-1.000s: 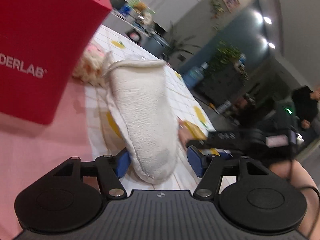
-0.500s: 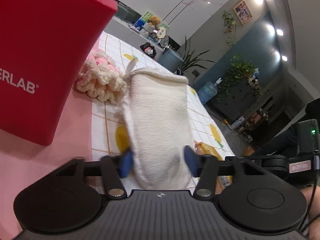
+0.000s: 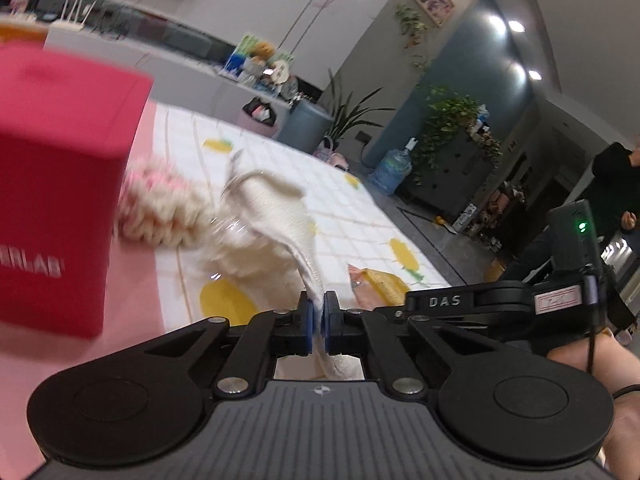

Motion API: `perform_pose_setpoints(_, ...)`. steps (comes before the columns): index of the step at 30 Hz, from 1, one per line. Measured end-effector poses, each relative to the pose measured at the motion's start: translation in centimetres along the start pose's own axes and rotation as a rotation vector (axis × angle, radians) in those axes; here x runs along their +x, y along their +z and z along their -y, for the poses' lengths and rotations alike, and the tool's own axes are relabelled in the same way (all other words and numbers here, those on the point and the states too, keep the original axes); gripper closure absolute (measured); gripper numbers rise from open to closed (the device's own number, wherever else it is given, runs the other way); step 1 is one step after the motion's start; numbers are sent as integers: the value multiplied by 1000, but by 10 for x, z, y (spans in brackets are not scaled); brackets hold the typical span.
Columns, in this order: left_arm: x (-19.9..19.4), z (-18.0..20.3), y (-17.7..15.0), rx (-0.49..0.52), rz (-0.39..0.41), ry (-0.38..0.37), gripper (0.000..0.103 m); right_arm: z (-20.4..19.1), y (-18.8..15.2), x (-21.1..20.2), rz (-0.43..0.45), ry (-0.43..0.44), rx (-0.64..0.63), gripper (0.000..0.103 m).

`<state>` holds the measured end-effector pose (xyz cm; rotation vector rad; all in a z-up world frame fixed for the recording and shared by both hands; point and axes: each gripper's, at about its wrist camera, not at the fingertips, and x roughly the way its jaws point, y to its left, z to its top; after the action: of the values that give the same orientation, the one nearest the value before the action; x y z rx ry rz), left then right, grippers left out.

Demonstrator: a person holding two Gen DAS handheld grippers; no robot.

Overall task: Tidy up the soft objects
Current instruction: 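Grasp the white mitt with the left tool while the right tool holds the snack packet, then carry the mitt with the left tool and the snack packet with the right tool to the orange box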

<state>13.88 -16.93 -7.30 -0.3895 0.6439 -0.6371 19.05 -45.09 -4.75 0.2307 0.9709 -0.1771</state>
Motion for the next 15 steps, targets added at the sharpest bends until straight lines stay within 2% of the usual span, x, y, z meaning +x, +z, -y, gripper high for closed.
perform_pose_setpoints(4,-8,17,8,52,12,11,98,0,-3,-9,21,48,24,47)
perform_pose_setpoints(9,-17,32,15,90,25,33,98,-6,-9,-4,-3,12,-4,47)
perform_pose_setpoints(15,-33,36,32,137,31,51,98,-11,-11,-17,32,20,-26,47)
